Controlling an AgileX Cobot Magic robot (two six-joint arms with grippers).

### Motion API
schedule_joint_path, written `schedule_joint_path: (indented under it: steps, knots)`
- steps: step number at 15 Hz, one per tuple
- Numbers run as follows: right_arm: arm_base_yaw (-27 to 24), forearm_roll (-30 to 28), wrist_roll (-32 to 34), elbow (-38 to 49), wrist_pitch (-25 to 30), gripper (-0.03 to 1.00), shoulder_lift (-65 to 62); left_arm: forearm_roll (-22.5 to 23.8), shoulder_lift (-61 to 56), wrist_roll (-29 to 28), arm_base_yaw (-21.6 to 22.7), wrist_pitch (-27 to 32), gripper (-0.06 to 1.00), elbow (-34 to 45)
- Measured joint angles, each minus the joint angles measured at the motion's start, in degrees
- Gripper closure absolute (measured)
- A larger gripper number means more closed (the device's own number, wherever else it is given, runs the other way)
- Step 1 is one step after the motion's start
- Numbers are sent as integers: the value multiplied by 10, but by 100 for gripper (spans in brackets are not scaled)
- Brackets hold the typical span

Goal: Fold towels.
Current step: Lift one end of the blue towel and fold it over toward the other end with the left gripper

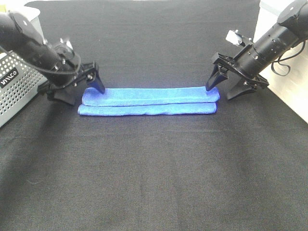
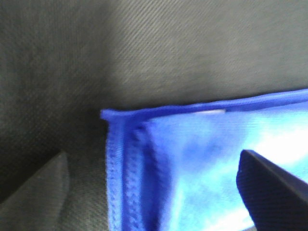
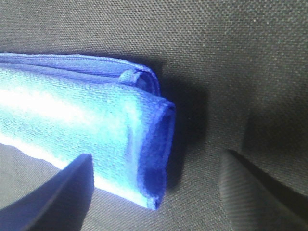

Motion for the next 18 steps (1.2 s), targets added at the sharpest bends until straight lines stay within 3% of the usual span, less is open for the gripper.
schedule_joint_path:
  steps: [3,5,9,10,14,18]
  knots:
    - [0,0,0,0,0,28,0,-18,8,-5,0,-1,9,-6]
    - [0,0,0,0,0,28,0,-53,18,-3,-12,-11,20,-6]
    - [0,0,0,0,-2,28,0,-53,24,-3,-19,-8,77,-5]
    - [0,0,0,0,-2,28,0,-42,17,-3,-19,-6,86,-5]
    - [0,0,0,0,-2,28,0,4,-10,-14,-18,4,86,-5]
    - [0,0,0,0,-2,28,0,131,-88,-76,3,35,86,-6]
